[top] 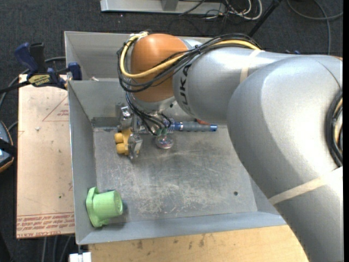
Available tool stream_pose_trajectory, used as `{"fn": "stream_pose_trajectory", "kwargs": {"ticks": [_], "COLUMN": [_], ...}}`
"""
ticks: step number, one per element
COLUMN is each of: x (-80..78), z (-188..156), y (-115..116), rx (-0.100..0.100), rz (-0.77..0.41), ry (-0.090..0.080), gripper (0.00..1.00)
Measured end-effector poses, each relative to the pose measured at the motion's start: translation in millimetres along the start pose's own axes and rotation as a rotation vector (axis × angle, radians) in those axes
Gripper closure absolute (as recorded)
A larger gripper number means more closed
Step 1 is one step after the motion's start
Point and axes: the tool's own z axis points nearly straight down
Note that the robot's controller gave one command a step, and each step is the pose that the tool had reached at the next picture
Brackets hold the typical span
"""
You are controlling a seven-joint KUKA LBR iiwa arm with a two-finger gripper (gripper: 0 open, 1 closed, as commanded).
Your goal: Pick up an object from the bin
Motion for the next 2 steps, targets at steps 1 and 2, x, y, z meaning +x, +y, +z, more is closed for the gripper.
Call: {"fn": "stream_pose_trajectory", "kwargs": {"ticks": [1,2], "x": [-1.9,-4.8], "z": [-39,-103], "y": [0,0], "rx": [0.001,0.001], "rz": [0.001,0.002], "ry": [-0.004,-0.007], "gripper": [1.0,1.0]}}
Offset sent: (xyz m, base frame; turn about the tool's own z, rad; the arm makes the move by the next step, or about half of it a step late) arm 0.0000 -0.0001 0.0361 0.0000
